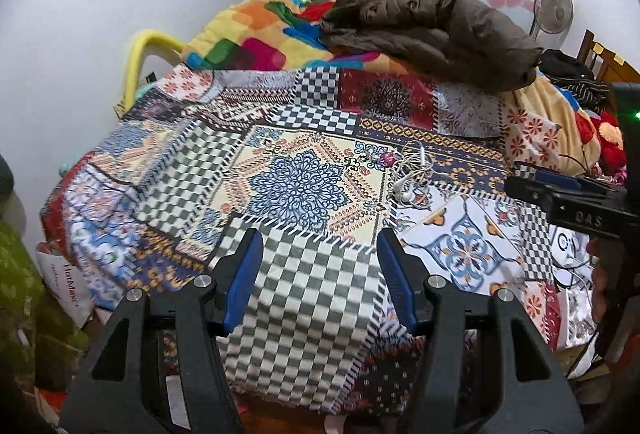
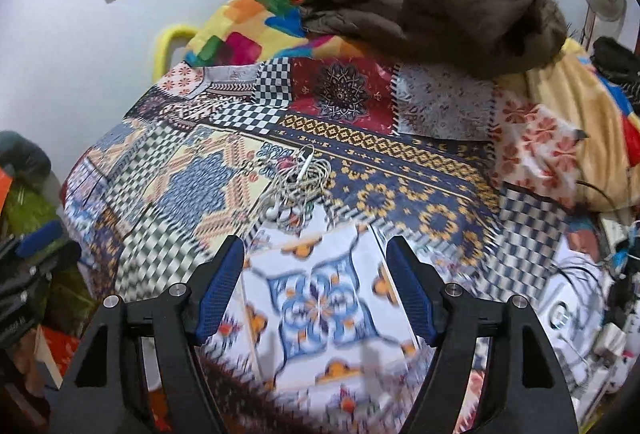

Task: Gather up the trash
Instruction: 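Move both open tools back toward the earphones on the bed, then grasp the white earphones with the right tool while the left tool grasps the pink toy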

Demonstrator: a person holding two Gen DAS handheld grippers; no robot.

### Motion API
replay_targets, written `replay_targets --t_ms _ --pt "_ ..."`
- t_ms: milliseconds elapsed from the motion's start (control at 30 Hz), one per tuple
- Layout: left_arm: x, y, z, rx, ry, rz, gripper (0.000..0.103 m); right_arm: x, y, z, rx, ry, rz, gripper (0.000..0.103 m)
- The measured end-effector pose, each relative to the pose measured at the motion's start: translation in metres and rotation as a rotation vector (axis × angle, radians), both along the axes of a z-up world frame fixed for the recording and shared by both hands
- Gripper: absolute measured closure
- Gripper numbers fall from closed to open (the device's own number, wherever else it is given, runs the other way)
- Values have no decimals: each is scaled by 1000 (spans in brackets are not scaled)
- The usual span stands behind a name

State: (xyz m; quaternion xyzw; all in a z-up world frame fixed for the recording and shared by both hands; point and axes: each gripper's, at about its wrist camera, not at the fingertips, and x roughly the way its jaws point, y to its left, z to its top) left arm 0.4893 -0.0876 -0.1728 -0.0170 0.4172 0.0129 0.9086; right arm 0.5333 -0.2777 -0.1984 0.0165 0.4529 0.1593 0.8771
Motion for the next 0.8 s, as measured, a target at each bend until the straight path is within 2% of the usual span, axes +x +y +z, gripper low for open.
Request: replay_targets --t_ms 300,433,500,533,567,633,667,700,767,800 --pt "62 13 -51 -32 56 31 45 73 38 -56 62 67 22 33" --pt "82 14 -65 -40 69 20 45 86 55 -74 -9 65 70 33" --pt "93 12 -71 -47 79 3 45 87 61 -80 -90 34 82 34" --pt "97 11 -73 -45 80 -2 45 85 61 -81 -95 22 98 35" --pt "103 7 -75 -38 78 -9 45 84 59 -82 -86 18 112 39" --pt "114 0 -79 -33 73 -27 45 84 52 -81 -72 19 130 55" --pt "119 -3 -81 -38 76 -34 45 85 49 -83 -77 30 134 71" --pt "123 -6 -83 -47 82 -39 45 86 43 -85 -77 53 142 81" --pt "136 -14 -87 -85 95 -59 45 85 33 -85 -64 47 147 93" --pt "140 -17 -88 -94 97 -66 45 85 26 -85 -51 53 153 94"
